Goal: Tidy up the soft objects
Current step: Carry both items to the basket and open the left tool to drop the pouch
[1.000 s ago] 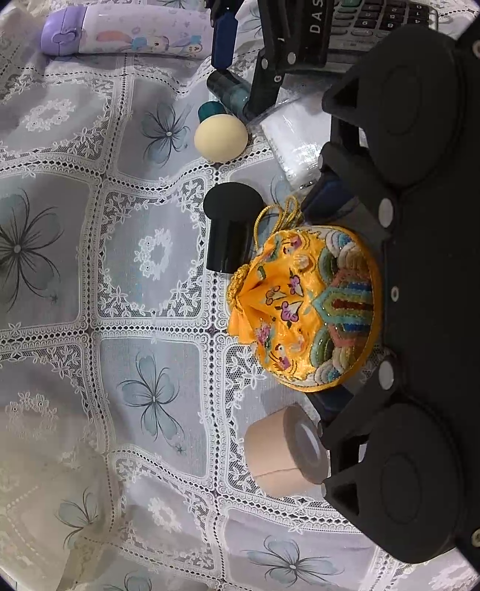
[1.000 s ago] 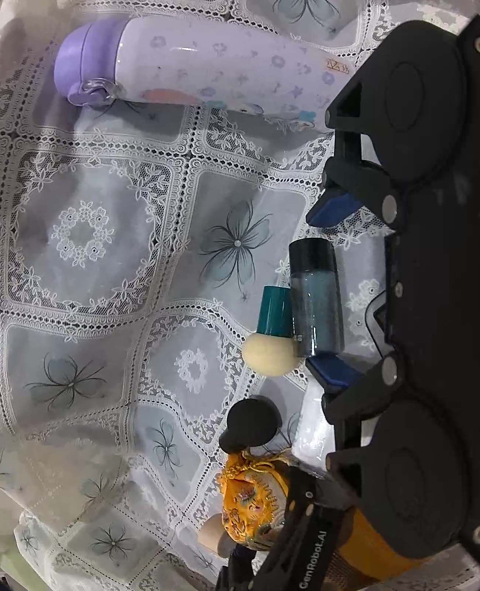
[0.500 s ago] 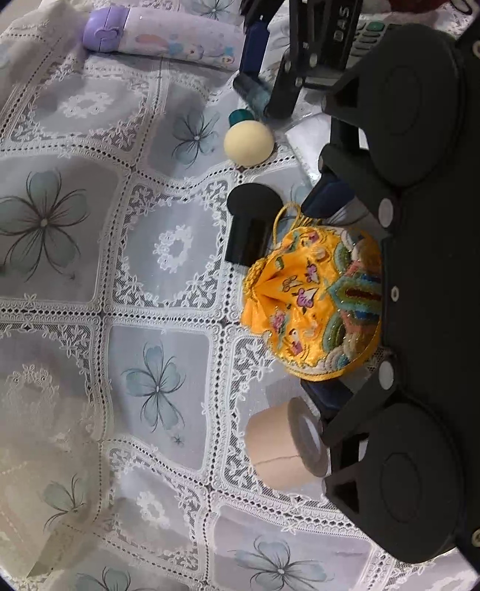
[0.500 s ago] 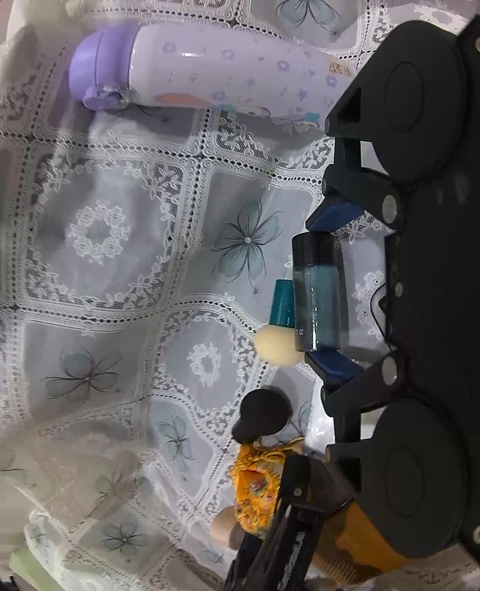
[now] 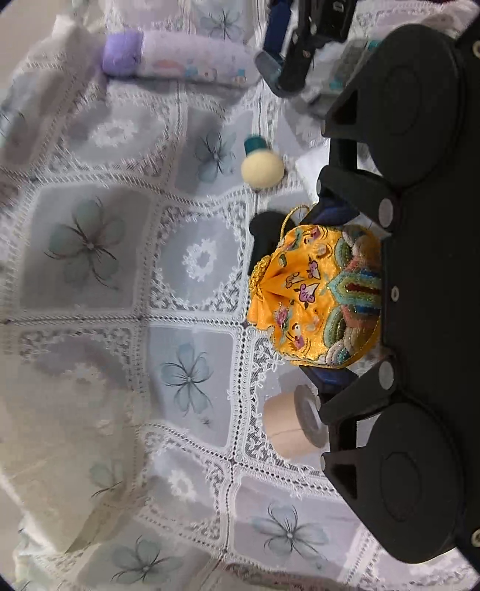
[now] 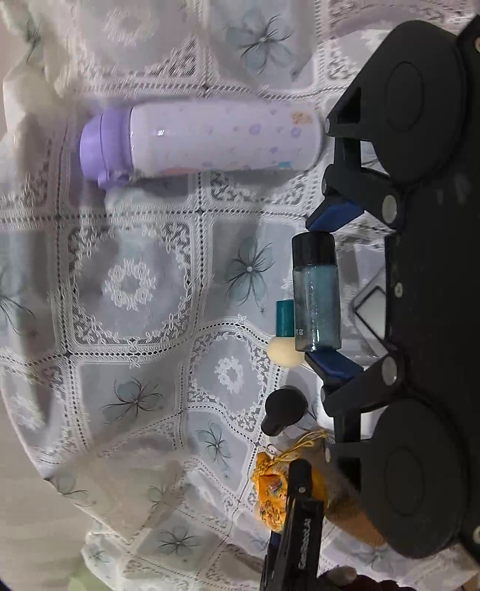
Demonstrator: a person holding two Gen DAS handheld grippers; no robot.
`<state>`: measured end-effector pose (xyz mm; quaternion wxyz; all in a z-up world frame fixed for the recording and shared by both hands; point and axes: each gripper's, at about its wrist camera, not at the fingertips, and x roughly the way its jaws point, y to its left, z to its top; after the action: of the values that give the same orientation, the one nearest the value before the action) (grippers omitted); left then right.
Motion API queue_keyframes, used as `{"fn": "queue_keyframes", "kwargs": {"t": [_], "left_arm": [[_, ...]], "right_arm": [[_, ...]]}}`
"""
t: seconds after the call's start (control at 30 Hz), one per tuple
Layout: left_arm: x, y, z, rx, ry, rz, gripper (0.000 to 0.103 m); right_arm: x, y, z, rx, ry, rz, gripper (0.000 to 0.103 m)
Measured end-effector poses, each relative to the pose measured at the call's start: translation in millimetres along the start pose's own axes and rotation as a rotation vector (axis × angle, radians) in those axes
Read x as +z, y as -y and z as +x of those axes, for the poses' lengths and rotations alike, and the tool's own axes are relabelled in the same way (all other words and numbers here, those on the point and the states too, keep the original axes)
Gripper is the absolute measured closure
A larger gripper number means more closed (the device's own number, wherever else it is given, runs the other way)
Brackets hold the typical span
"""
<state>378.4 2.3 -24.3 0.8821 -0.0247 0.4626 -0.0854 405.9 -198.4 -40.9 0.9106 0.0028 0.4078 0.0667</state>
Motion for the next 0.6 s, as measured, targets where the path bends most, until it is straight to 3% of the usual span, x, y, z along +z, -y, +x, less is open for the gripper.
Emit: {"fn": "queue_keyframes", "kwargs": {"t": [0.27,0.6], "left_arm": [[-25,20,-62,-0.013,0.034,0.02,0.036],[-87,29,-132,-0.056,0.041,0.003,0.036]], "right_arm": [[-28,-4,-60,0.014,0.019,0.061,0.035],[-98,-22,-154,0.04,0.059,0.137,0.035]]}}
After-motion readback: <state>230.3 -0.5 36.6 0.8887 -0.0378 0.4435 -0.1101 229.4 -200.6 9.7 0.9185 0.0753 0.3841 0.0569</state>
